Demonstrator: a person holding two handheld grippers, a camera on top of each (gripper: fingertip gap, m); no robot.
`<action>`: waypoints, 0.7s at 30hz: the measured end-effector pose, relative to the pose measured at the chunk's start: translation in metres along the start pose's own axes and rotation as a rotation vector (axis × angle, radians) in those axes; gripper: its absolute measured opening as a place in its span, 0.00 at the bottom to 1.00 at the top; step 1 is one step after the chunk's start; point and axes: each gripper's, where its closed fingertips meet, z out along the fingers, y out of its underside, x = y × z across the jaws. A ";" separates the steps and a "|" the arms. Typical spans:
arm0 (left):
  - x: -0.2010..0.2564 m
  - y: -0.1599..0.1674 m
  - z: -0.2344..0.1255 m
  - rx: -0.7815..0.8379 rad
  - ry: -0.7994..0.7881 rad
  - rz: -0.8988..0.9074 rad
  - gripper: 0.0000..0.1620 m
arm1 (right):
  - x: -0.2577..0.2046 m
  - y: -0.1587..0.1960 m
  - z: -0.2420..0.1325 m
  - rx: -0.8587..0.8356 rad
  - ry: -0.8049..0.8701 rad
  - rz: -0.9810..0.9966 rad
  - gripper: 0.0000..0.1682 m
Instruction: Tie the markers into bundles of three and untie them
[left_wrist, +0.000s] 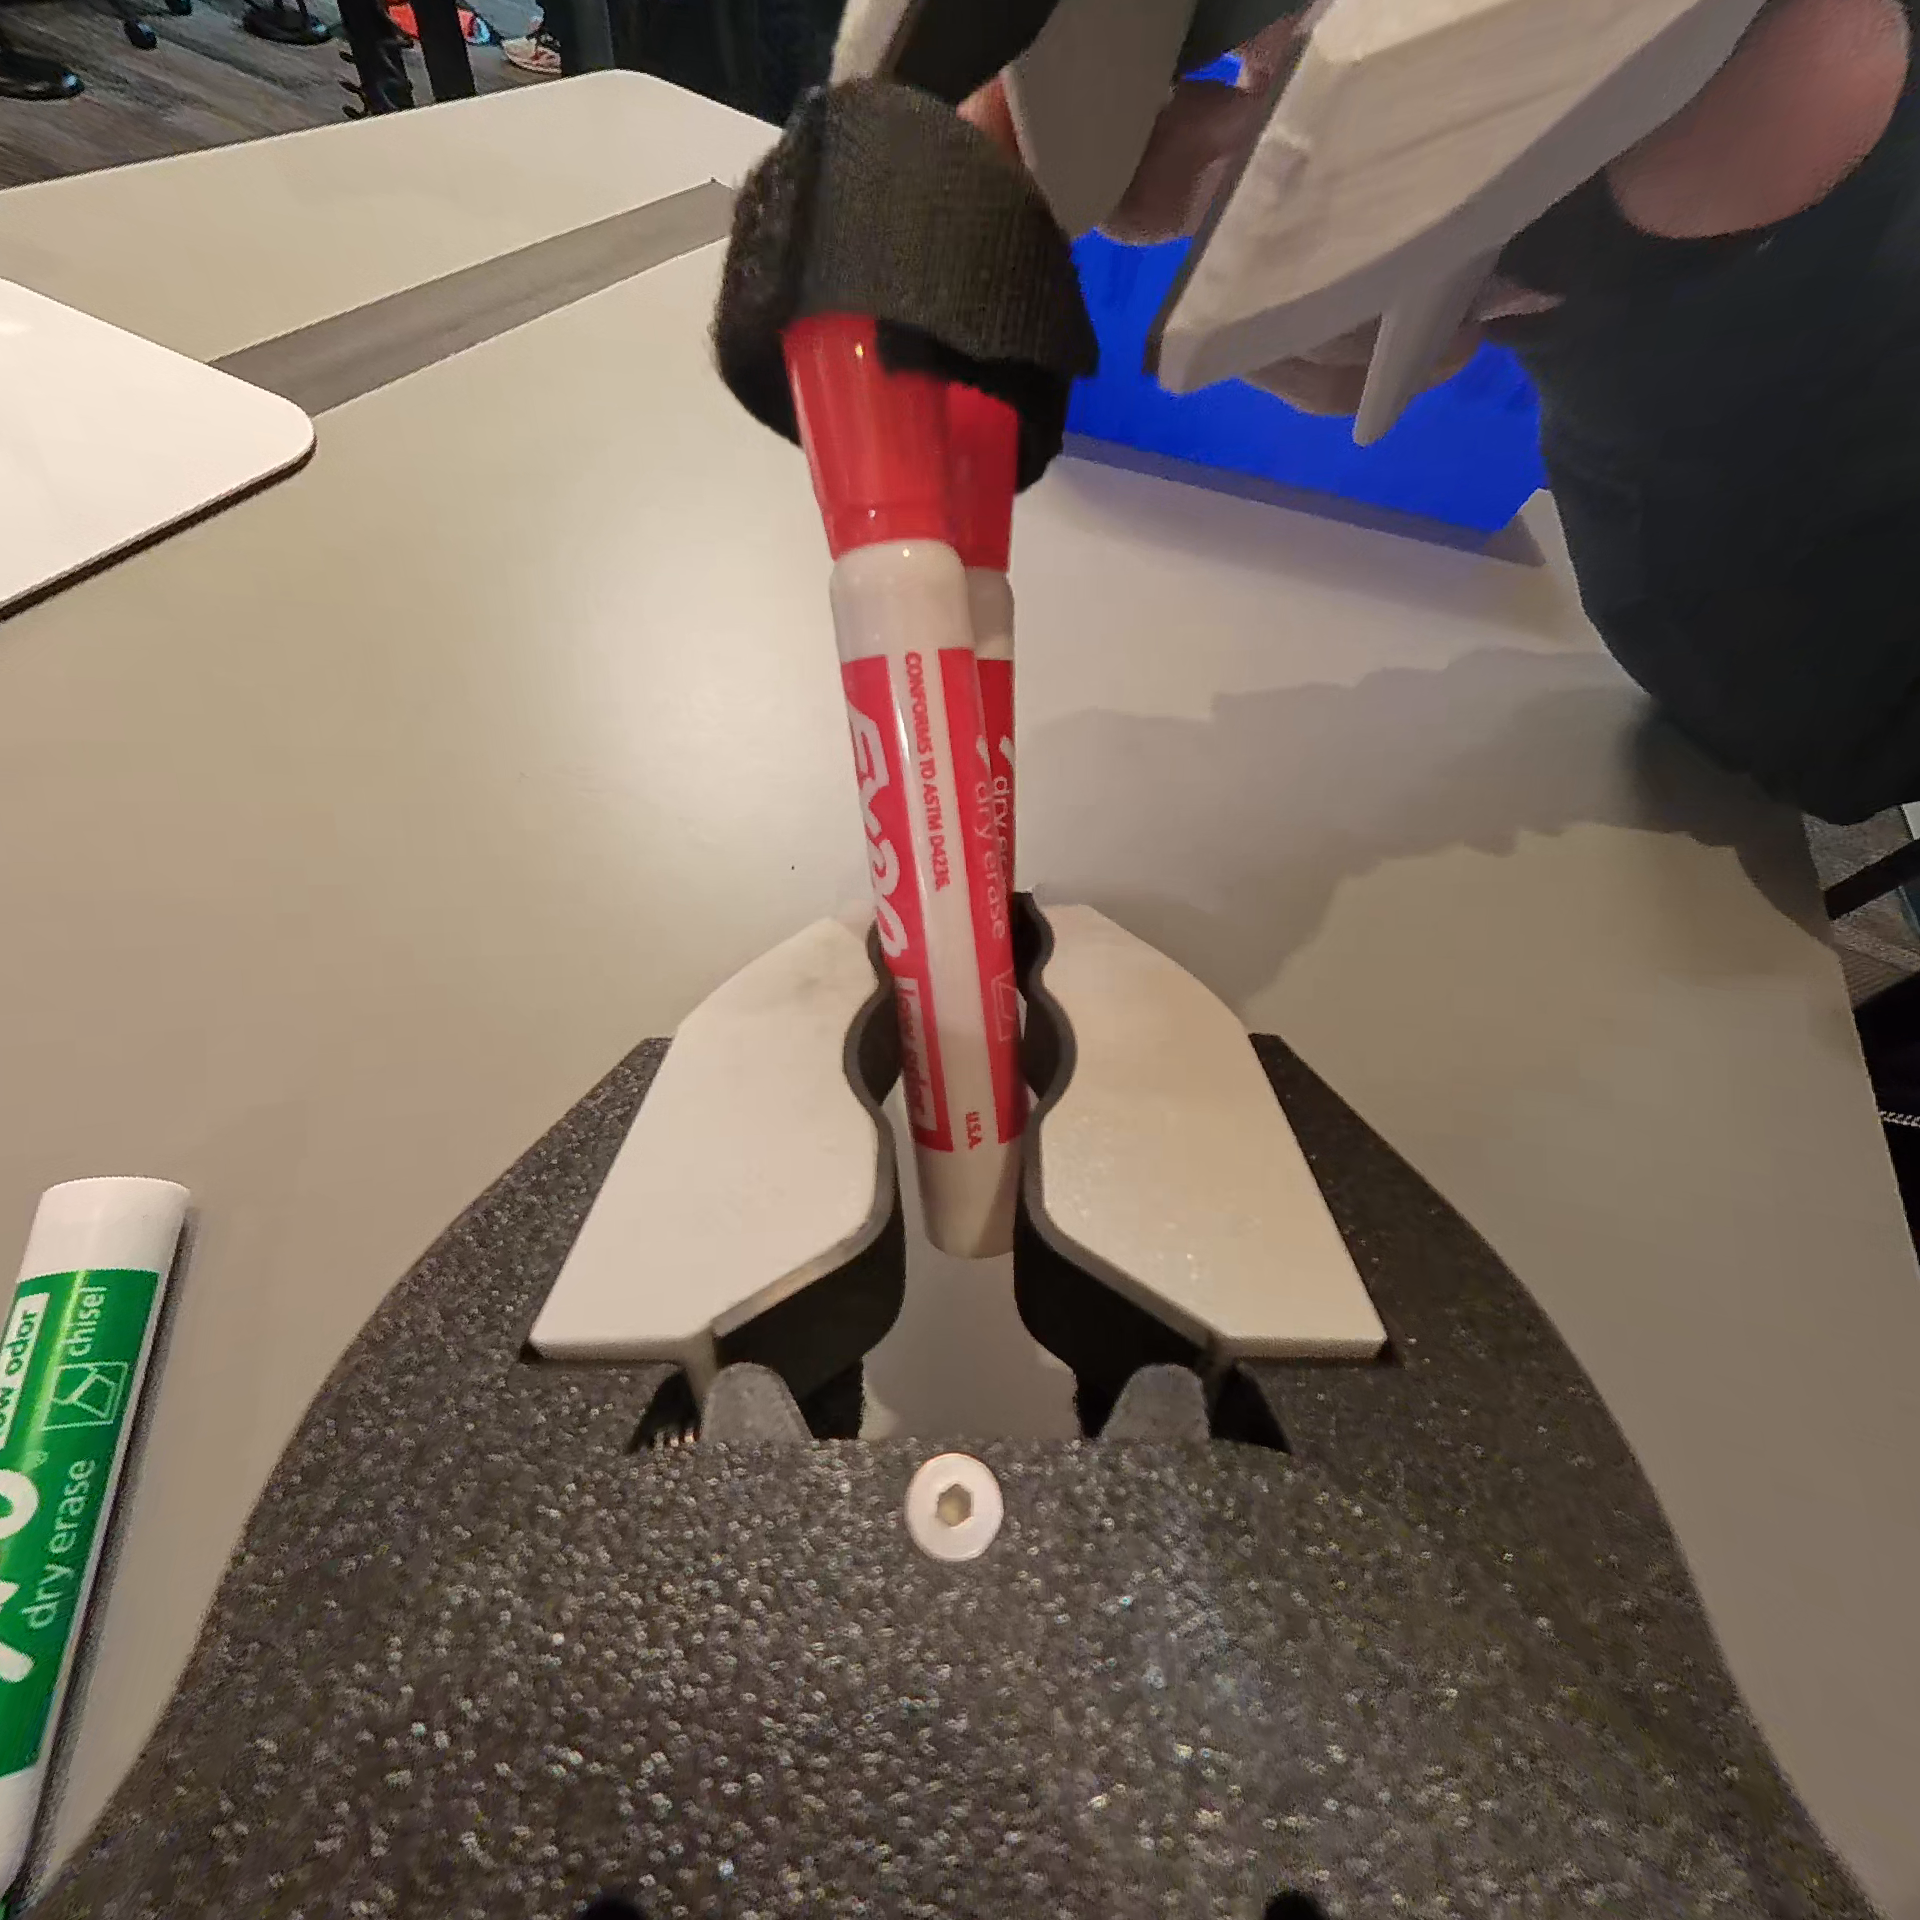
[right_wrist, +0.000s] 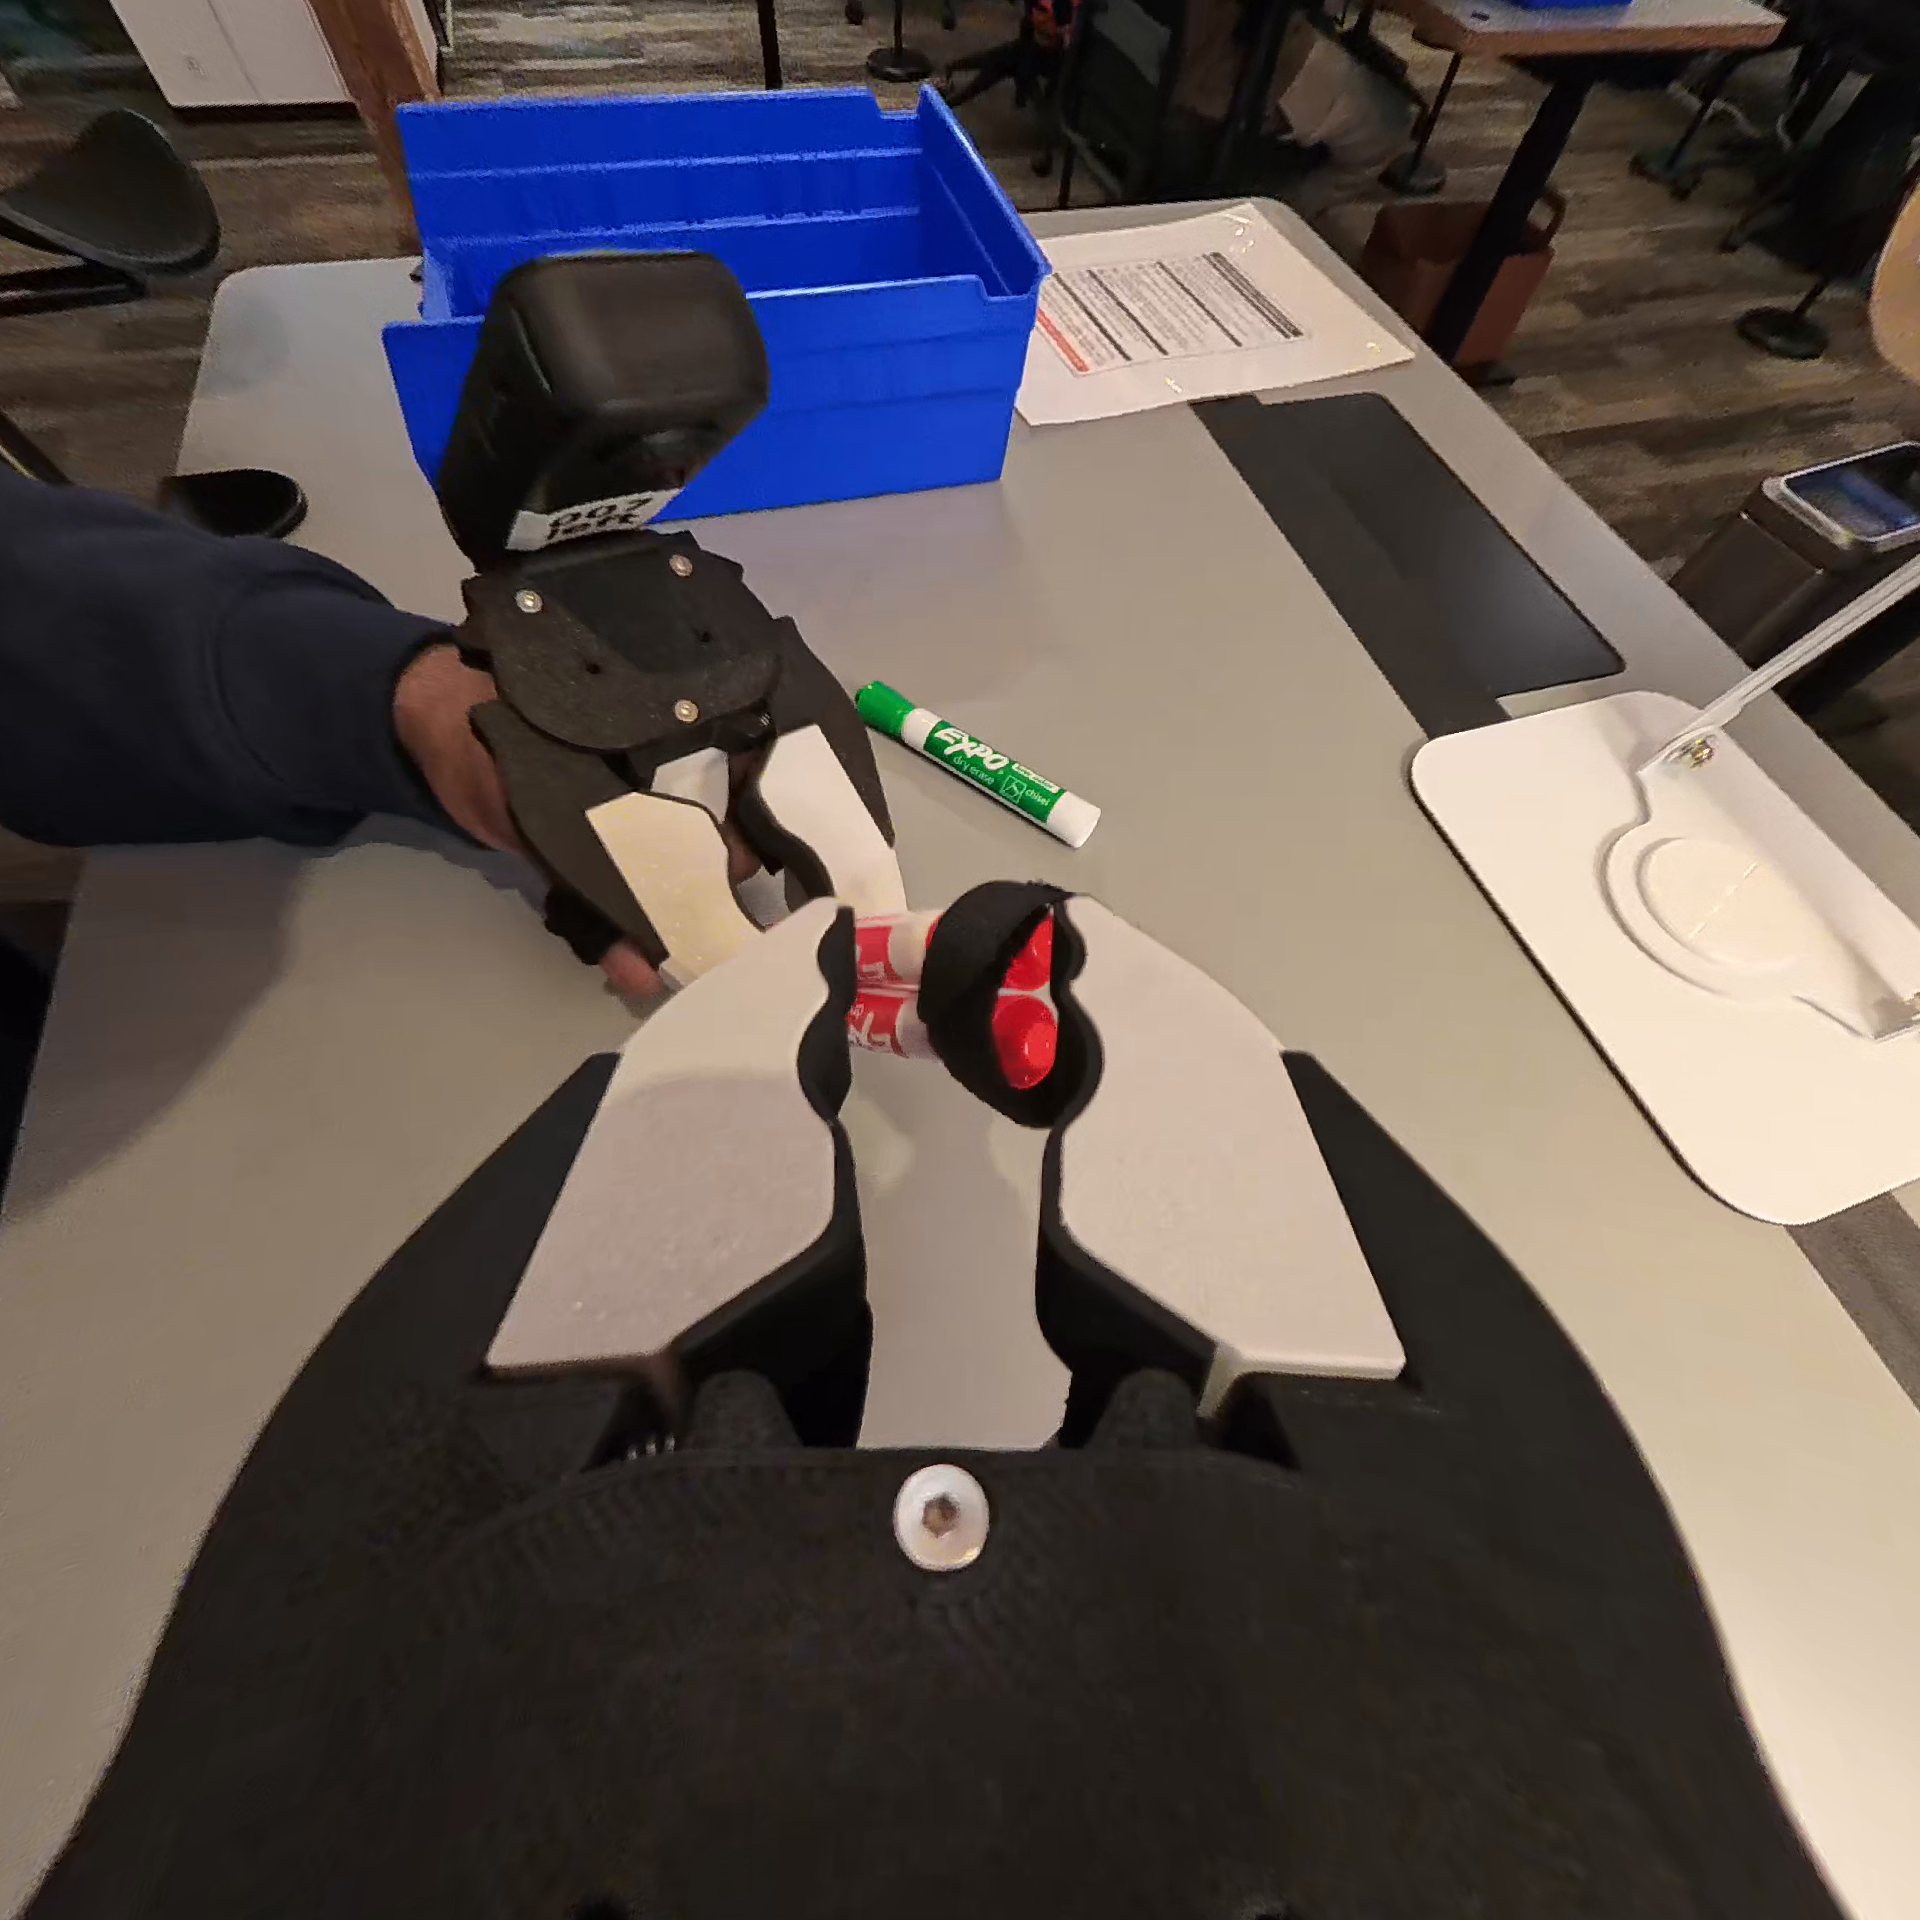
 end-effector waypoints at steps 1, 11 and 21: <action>0.001 0.000 0.000 -0.003 0.002 0.002 0.12 | -0.001 0.000 0.001 -0.002 -0.002 -0.006 0.21; 0.001 0.001 0.001 -0.008 0.006 -0.001 0.12 | -0.019 0.005 0.008 -0.019 -0.046 -0.143 0.25; 0.006 -0.007 -0.003 0.038 0.022 0.034 0.12 | 0.000 -0.001 -0.004 0.096 -0.078 -0.054 0.26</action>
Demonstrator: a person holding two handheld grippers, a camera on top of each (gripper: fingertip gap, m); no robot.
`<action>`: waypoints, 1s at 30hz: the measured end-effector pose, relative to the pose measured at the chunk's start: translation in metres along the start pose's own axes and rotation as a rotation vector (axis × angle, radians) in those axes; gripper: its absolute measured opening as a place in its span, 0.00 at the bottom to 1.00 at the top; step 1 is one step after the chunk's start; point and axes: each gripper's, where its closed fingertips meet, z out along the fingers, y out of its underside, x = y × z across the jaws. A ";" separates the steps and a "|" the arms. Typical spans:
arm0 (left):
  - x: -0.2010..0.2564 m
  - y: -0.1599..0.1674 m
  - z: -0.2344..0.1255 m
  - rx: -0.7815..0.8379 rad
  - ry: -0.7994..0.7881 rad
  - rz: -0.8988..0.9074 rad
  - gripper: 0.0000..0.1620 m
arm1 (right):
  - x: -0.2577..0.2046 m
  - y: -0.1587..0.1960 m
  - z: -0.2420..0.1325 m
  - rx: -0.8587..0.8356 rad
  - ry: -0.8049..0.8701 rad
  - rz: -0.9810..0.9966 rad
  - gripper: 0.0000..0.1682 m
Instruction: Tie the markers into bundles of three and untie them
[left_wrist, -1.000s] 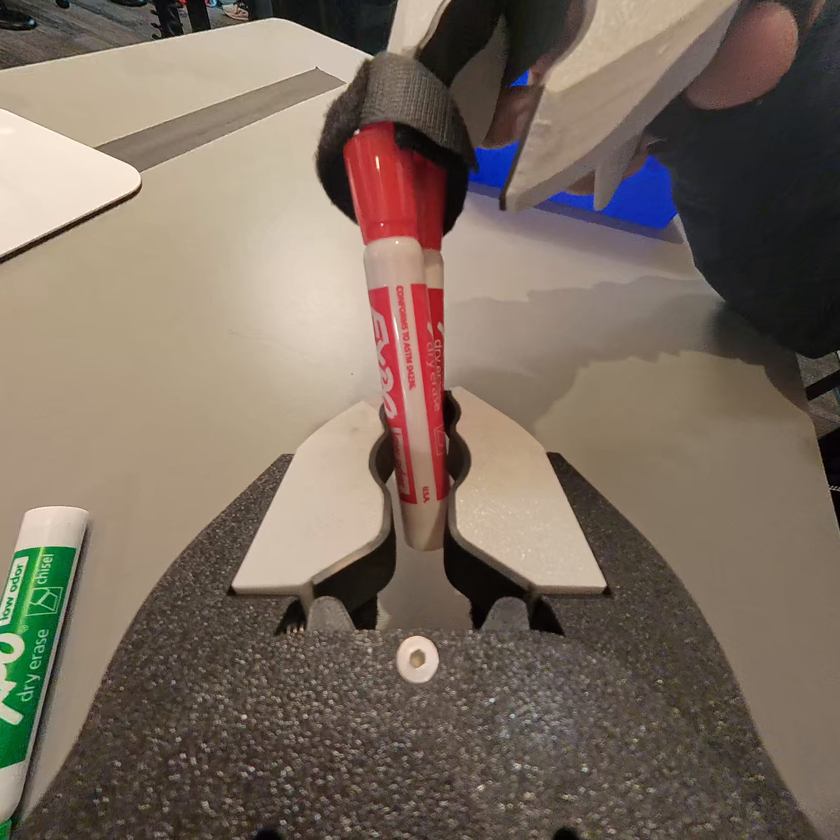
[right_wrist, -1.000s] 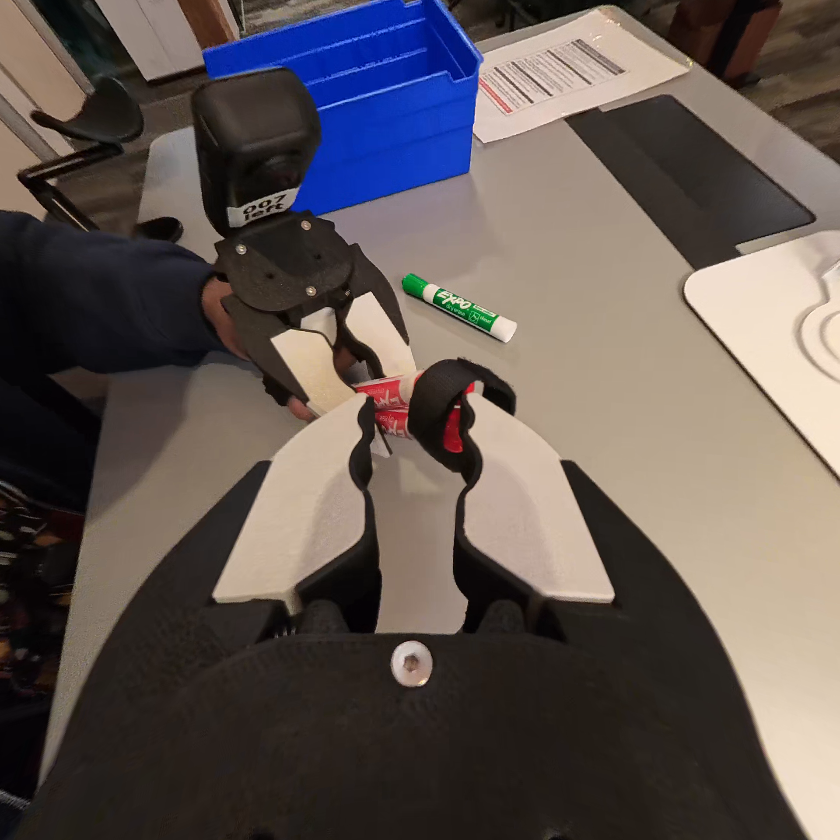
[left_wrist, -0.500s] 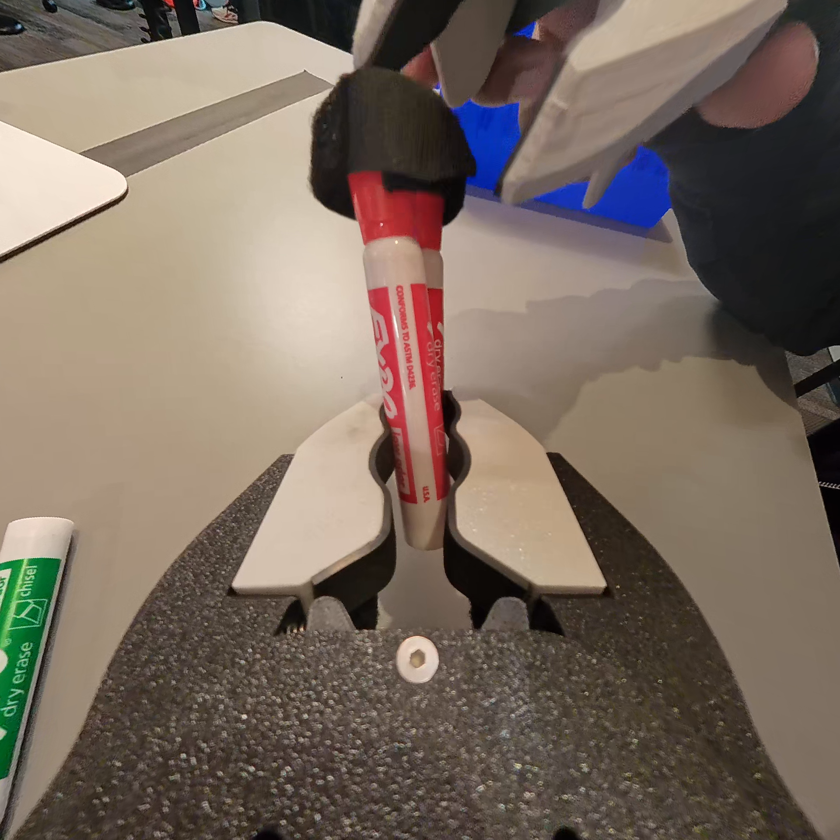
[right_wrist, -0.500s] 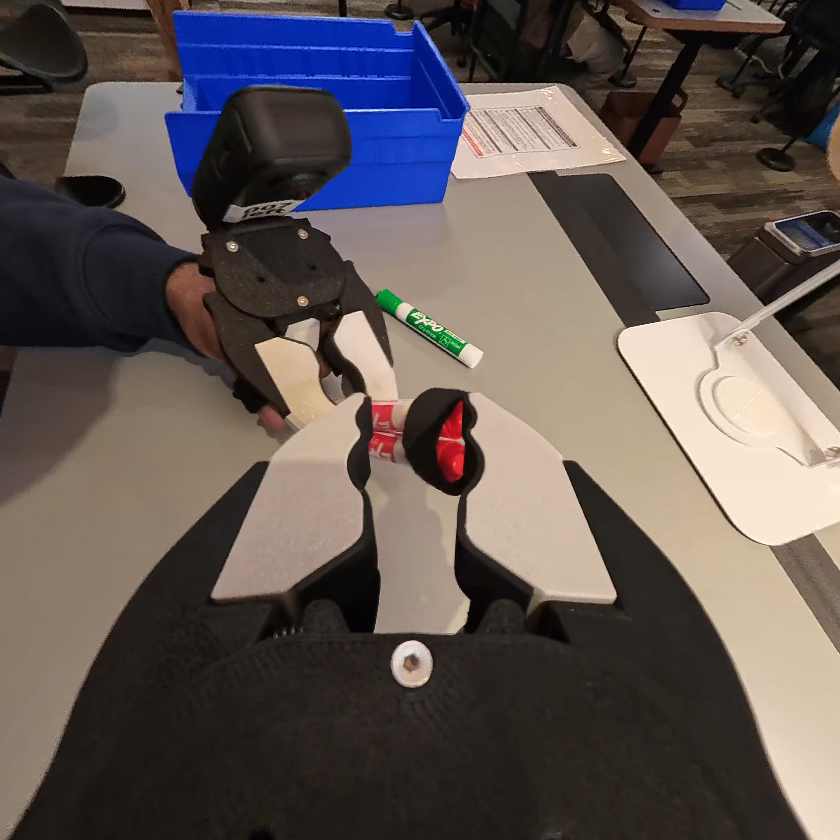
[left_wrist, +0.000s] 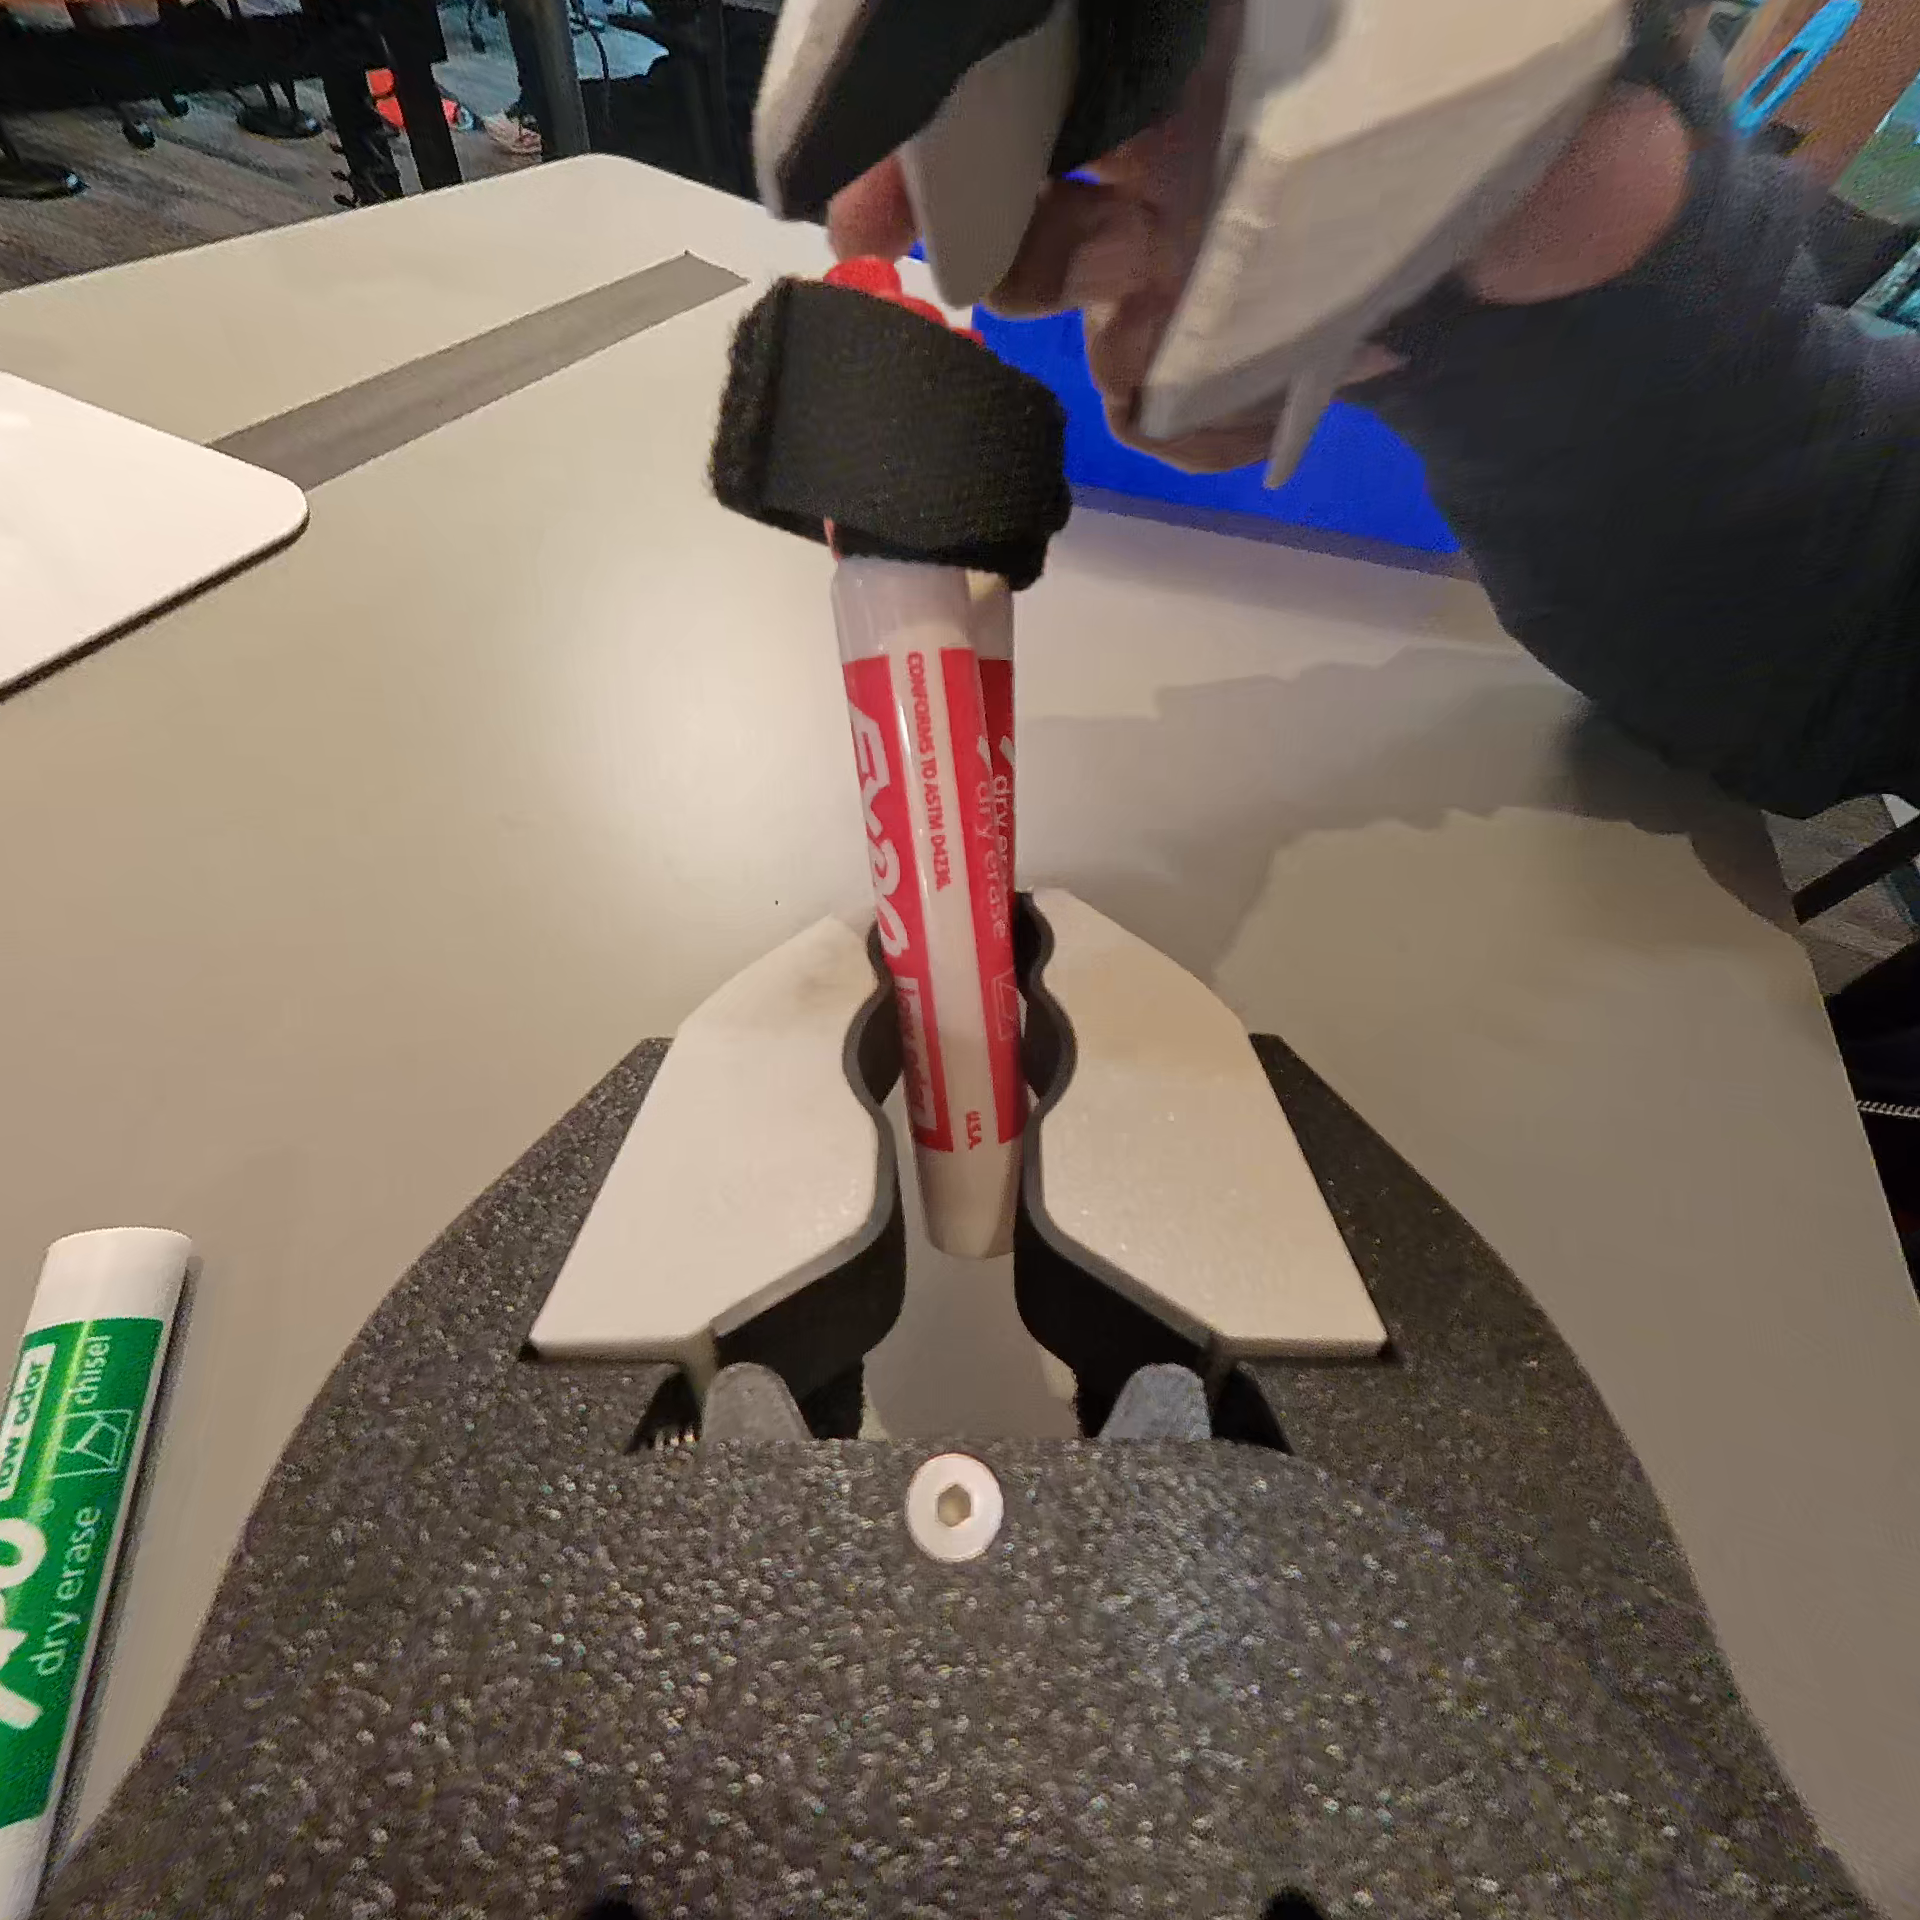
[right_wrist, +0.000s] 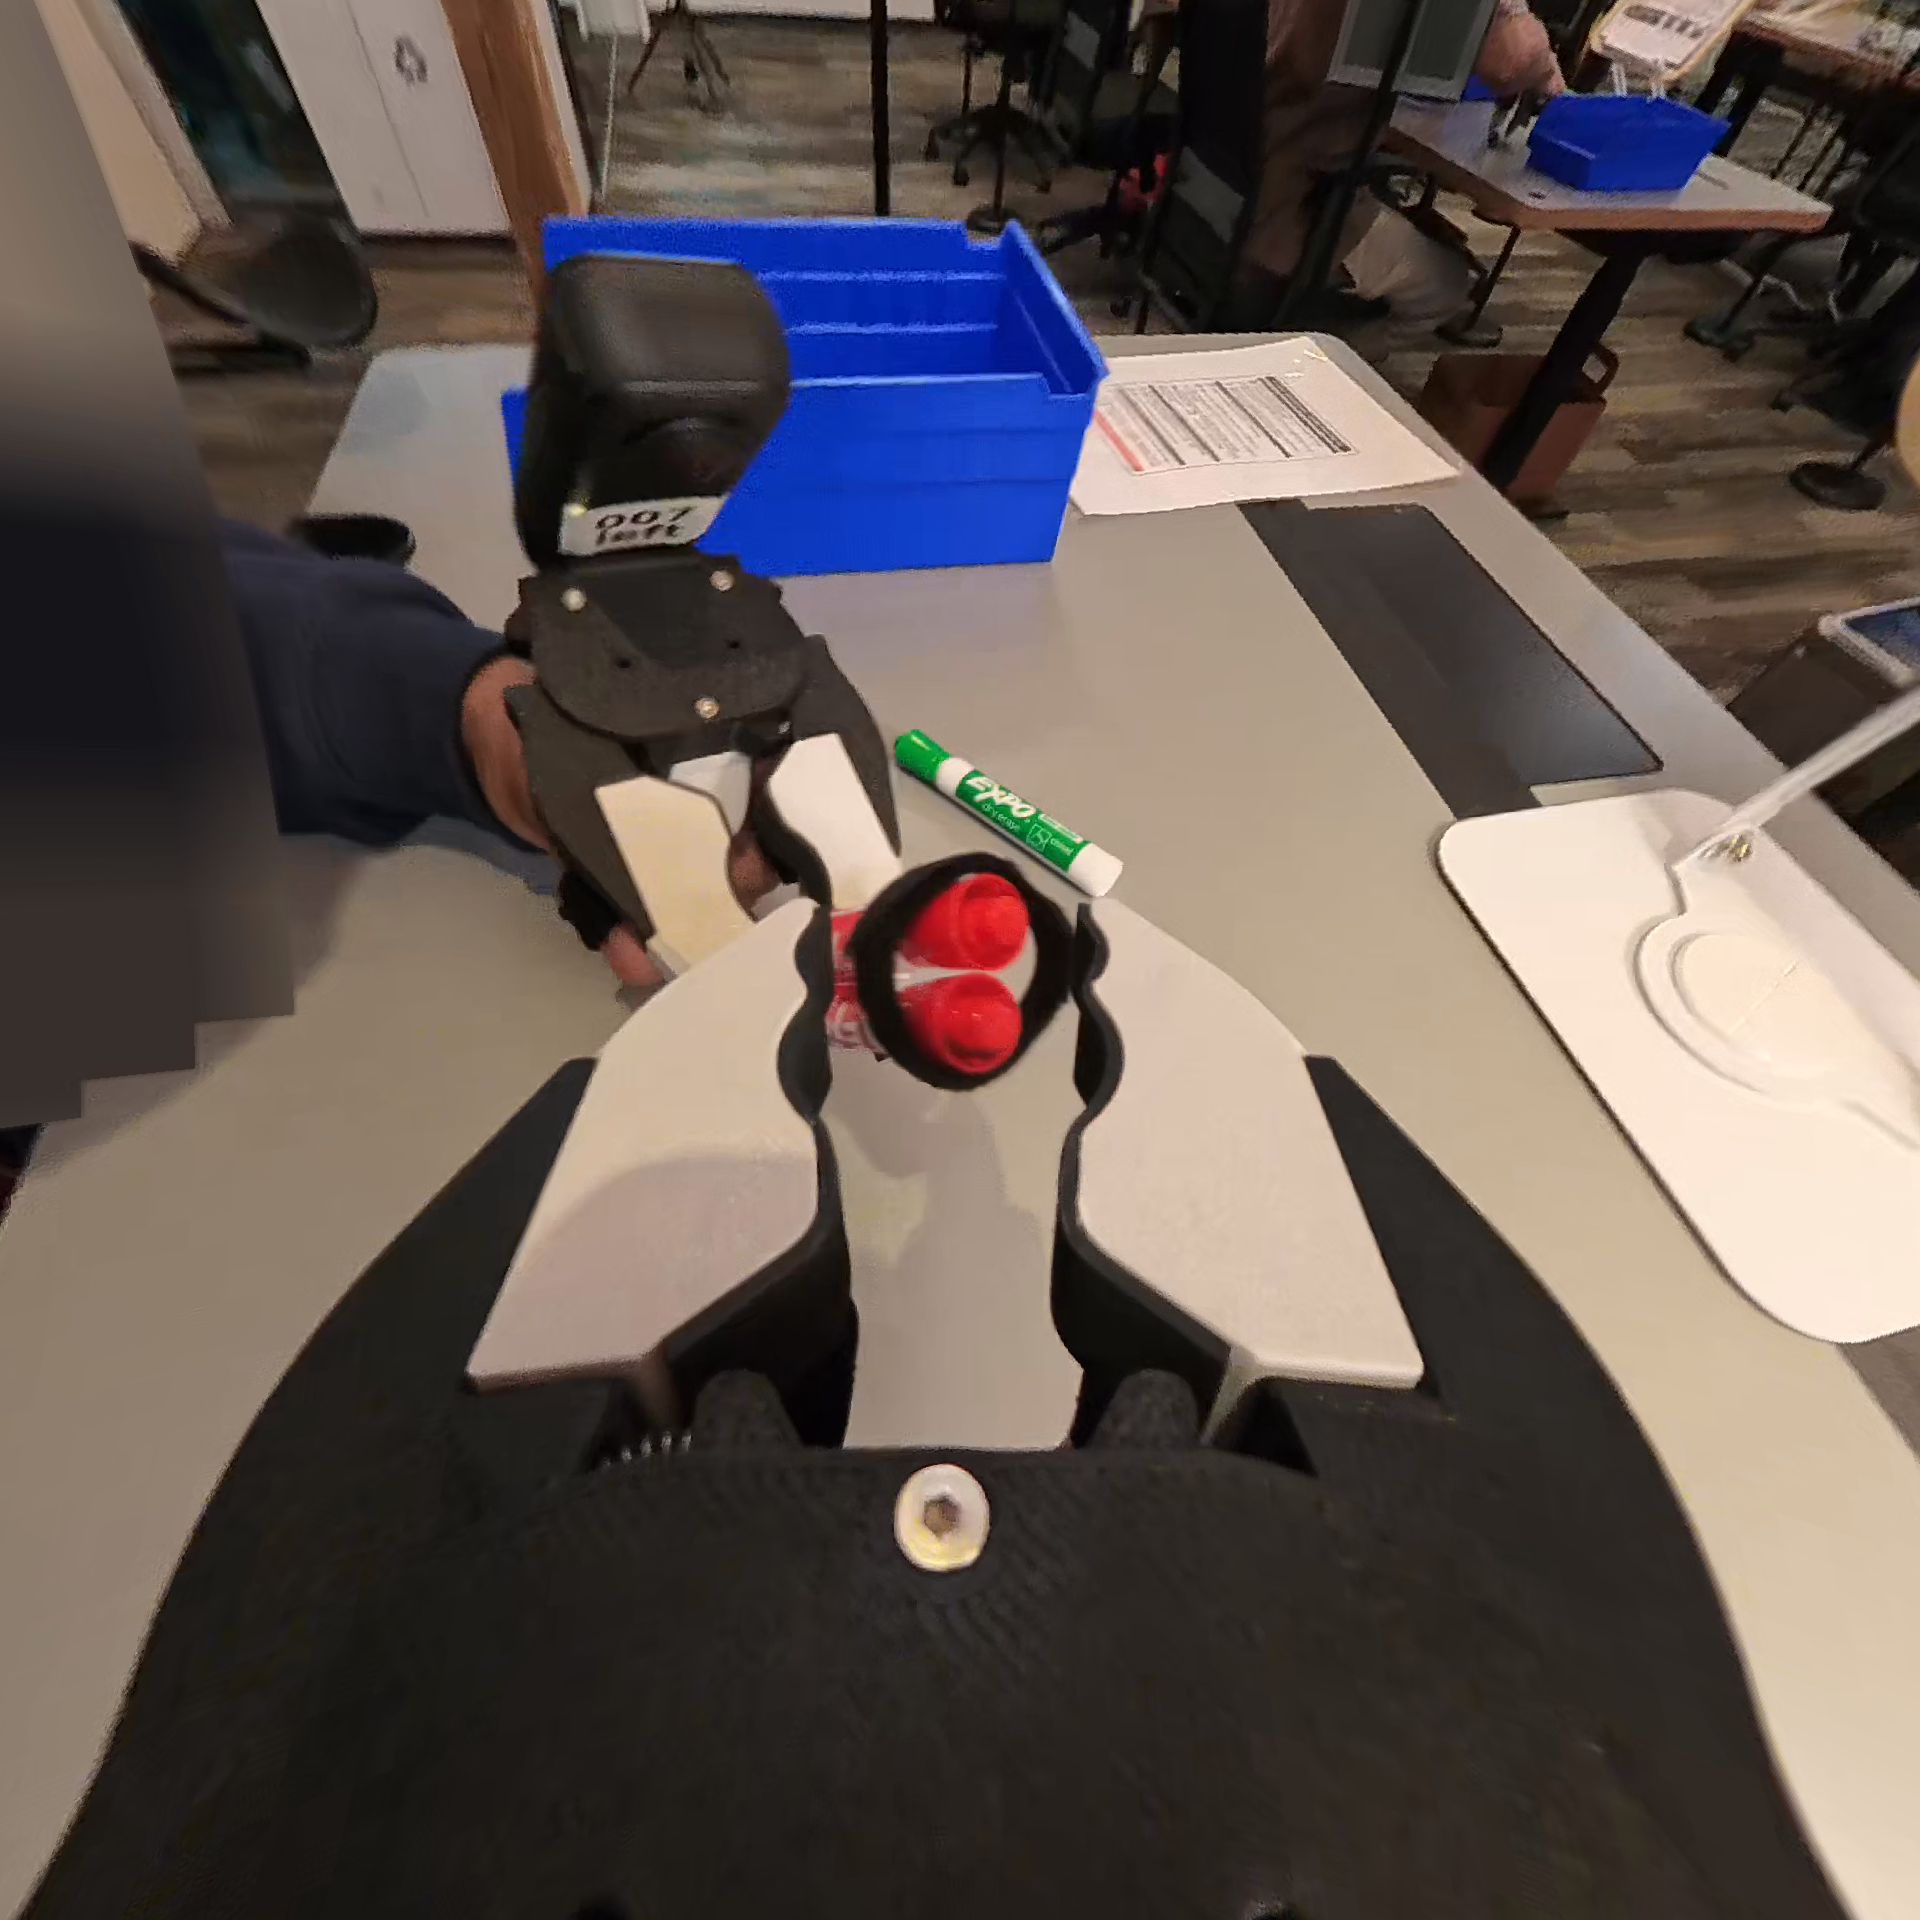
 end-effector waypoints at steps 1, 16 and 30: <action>0.001 -0.001 0.000 0.004 0.002 0.003 0.12 | 0.005 0.000 -0.001 0.017 -0.004 0.043 0.26; 0.008 -0.012 -0.005 0.083 0.062 0.000 0.12 | -0.017 0.015 0.013 0.069 -0.267 0.230 0.22; 0.019 -0.009 -0.004 0.082 0.228 -0.199 0.12 | -0.018 0.015 0.031 0.190 -0.297 0.362 0.12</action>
